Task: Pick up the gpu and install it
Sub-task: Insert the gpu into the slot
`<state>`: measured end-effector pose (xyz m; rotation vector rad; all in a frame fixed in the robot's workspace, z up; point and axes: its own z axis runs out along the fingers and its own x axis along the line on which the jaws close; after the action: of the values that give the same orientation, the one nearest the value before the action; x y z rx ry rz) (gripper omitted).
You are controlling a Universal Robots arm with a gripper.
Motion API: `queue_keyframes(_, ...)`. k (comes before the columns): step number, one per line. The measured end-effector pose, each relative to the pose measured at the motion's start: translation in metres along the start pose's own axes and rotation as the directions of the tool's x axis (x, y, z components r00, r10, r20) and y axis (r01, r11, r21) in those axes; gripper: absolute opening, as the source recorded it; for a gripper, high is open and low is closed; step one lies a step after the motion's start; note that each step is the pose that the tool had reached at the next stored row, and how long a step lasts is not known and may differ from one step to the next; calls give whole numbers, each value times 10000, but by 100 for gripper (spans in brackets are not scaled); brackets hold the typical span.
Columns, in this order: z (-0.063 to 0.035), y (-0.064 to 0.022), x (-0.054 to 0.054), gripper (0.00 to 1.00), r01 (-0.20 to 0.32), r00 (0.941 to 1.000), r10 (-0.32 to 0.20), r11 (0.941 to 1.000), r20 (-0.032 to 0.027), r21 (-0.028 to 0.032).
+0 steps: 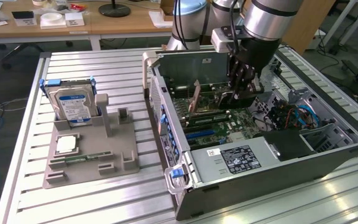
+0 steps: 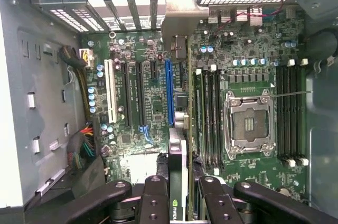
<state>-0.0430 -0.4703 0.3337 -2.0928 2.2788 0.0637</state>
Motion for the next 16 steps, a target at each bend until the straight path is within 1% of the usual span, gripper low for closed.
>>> queue_keyframes(3,54,16,5,27,111,9999,-111,9999,1,-7)
queue_keyframes(11,164,36,13,27,604,9982,-604,9982,2,-38)
queue_keyframes(16,176,39,14,27,686,9976,-686,9976,1,-45)
